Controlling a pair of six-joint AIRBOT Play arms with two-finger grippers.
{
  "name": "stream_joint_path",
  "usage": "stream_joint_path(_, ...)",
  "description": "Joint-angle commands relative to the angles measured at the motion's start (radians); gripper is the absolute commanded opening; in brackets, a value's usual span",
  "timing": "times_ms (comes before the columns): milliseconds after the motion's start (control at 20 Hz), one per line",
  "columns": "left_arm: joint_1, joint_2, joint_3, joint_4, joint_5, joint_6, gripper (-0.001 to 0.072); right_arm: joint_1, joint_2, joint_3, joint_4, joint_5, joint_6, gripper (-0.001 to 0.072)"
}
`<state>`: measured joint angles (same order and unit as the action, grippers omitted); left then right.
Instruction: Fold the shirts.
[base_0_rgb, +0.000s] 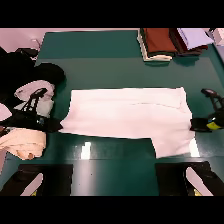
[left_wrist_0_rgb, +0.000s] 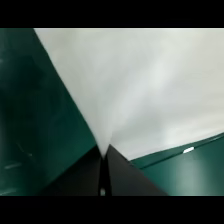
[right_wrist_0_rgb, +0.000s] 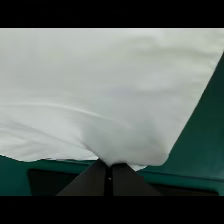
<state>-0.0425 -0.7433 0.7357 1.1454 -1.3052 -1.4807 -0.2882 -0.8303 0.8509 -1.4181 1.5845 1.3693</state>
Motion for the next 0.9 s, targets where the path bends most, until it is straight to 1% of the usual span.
stream_joint_path(0, 0.001, -0.074, 0.054, 0.013, 0.14, 0.001, 0.0023, 0.028, -0.098, 0.135, -0.018, -0.074, 0.0, 0.0016)
stream_joint_path(100, 0.001, -0.187, 0.12, 0.014, 0.22, 0.017, 0.0024, 0.064, -0.209, 0.226, -0.017, -0.13, 0.0, 0.0016)
stream_joint_path(200, 0.001, -0.326, 0.214, 0.014, 0.26, 0.024, 0.0024, 0.101, -0.328, 0.327, -0.017, -0.169, 0.0, 0.0016)
stream_joint_path(300, 0.001, -0.474, 0.32, 0.015, 0.289, 0.024, 0.0024, 0.126, -0.457, 0.447, -0.017, -0.184, 0.014, 0.0016)
stream_joint_path(500, 0.001, -0.705, 0.504, 0.013, 0.356, 0.023, 0.0025, 0.133, -0.658, 0.65, -0.015, -0.196, 0.03, 0.0016)
stream_joint_path(600, 0.001, -0.782, 0.56, 0.013, 0.356, 0.023, 0.0025, 0.133, -0.735, 0.723, -0.015, -0.185, 0.03, 0.0017)
stream_joint_path(700, 0.001, -0.813, 0.572, 0.009, 0.393, 0.022, 0.0026, 0.133, -0.797, 0.781, -0.005, -0.176, 0.03, 0.0018)
stream_joint_path(750, 0.001, -0.815, 0.572, 0.002, 0.414, 0.018, 0.0028, 0.132, -0.822, 0.805, 0.024, -0.175, 0.029, 0.0066)
stream_joint_path(800, 0.001, -0.814, 0.576, 0.001, 0.429, 0.014, 0.0179, 0.122, -0.844, 0.83, 0.066, -0.183, 0.028, 0.0306)
stream_joint_path(850, 0.001, -0.814, 0.587, 0.0, 0.425, 0.012, 0.0478, 0.108, -0.858, 0.851, 0.109, -0.19, 0.025, 0.0401)
